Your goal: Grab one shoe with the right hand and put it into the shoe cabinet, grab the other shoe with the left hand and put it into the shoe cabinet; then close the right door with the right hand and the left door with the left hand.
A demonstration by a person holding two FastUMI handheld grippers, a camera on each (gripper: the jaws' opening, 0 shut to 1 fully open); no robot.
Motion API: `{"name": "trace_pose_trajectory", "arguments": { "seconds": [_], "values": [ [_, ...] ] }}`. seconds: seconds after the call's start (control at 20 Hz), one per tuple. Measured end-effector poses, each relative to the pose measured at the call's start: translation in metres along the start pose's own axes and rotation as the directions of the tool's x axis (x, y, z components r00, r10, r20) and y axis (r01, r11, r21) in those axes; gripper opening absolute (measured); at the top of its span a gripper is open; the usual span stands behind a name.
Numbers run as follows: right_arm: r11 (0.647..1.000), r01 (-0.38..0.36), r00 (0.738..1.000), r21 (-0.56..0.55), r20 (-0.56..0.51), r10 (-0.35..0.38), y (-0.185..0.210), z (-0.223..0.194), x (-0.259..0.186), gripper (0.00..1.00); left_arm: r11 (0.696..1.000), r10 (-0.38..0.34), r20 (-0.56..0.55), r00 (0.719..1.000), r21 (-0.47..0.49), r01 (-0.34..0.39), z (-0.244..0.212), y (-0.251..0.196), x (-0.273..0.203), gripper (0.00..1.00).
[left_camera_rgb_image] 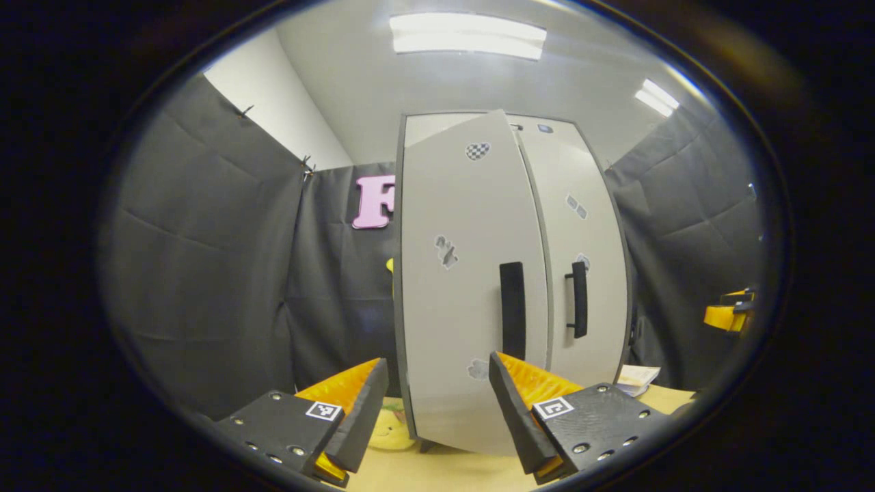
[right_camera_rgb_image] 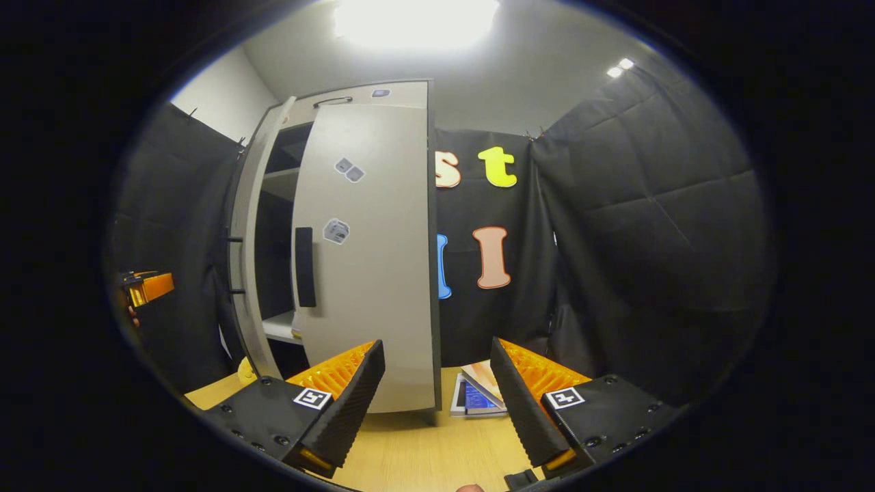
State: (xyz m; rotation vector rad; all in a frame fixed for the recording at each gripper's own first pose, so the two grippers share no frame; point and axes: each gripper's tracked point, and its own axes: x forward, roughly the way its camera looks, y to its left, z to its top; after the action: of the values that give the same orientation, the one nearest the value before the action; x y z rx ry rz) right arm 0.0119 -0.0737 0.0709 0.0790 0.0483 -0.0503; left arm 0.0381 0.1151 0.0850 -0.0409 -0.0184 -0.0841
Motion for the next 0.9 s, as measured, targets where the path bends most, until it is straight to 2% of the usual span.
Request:
{"name": "trace_pose_trajectory", "arguments": {
  "seconds": [0.4,0.9],
  "values": [
    [0.999,-0.047,0.998,-0.008,0.035,0.047,0.043,0.016,-0.029,0.98,0.999,0.029,-0.013,1.0,0.017,-0.029,-0.001,0.038,-0.05,0.87],
    [0.997,-0.076,0.997,-0.005,0.019,0.076,0.067,0.008,-0.054,0.96,0.999,0.017,-0.045,0.999,0.037,-0.016,-0.013,0.038,-0.085,0.87]
  ]
}}
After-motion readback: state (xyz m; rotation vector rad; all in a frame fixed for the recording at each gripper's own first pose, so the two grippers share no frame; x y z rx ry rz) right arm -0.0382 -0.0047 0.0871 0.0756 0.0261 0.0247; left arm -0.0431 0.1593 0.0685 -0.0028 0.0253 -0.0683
